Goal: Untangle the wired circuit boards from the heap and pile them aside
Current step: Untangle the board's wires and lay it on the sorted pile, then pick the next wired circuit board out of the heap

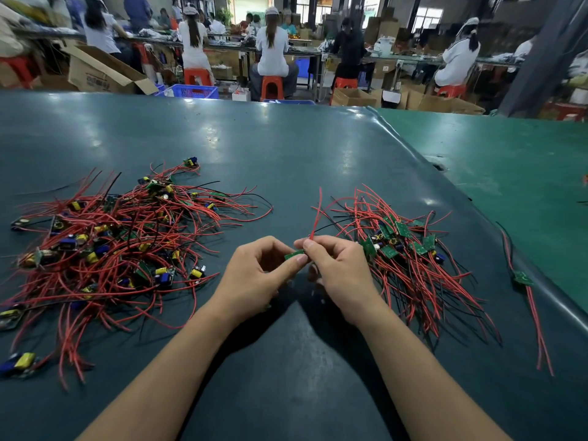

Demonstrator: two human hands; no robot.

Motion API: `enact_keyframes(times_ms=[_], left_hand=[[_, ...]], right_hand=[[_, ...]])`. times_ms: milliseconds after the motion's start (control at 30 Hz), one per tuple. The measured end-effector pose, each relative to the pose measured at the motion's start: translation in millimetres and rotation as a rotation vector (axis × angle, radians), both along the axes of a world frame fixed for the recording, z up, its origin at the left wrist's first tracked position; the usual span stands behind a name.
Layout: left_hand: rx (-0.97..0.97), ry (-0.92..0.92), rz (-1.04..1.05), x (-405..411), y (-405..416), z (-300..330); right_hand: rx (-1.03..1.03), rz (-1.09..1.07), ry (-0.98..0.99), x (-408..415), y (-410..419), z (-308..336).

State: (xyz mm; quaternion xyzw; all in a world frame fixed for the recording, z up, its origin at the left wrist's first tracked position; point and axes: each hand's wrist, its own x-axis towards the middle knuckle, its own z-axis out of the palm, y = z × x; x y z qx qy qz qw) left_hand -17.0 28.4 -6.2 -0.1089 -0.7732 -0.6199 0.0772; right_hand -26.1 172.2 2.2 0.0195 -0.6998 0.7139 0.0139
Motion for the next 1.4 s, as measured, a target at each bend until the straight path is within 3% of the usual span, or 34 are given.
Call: enact_keyframes(times_ms=[267,700,800,933,1067,1200,1400], left_hand=[[0.208,-0.113,-0.077,0,0,4],[0.241,-0.121,-0.200,9,-3,14],[0.447,-0.135,-0.204,7,-11,17],[0.636,-0.148,-0.073,-1,-12,17],[0.509,-0.151,-0.017,-2,-7,11],[0.366,-0.198,-0.161,5,-6,12],[0.340,-0.256,-0.264,4,-17,17]], right_hand=[[-0.188,-0.179,0.049,-9,10,2],[-0.599,-0.436,-0.005,-19,32,12],[-0.753,-0.400,-0.002,-20,42,18],[-0.512,-0.192,-0.035,-10,21,12],[-0.093,0.117,-0.055,3,5,7],[-0.083,0.299,-0.031,10,3,6],[0.025,0.199,0.027,9,14,13]])
